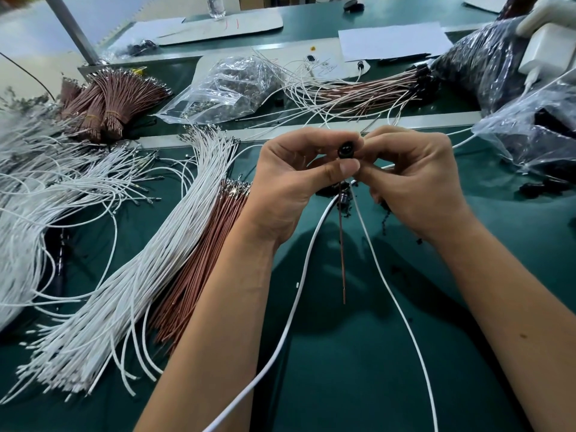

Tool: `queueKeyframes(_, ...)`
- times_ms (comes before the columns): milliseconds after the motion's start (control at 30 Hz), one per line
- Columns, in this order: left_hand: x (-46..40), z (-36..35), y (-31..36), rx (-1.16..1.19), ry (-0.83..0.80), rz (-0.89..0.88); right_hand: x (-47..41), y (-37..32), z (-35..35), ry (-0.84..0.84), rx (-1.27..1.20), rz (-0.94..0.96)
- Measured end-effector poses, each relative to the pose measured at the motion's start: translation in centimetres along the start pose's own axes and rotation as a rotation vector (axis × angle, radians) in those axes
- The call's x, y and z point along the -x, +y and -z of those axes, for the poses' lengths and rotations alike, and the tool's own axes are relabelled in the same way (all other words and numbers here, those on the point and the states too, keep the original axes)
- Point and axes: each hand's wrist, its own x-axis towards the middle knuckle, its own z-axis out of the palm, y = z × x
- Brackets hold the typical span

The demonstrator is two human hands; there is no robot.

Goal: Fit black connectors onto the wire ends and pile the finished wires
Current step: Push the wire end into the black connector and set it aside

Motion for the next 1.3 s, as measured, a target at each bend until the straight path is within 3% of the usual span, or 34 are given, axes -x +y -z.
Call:
queueKeyframes(1033, 0.17, -0.21, 0.02, 0.031, -0.004, 0.019, 0.15, 0.65, 0.22, -0.077, 0.066, -0.008)
queueKeyframes(1300, 0.2, -0.45, 0.26, 0.001, -0.019, 0.0, 0.33, 0.21, 0.04, -0.093, -0.149, -0.068)
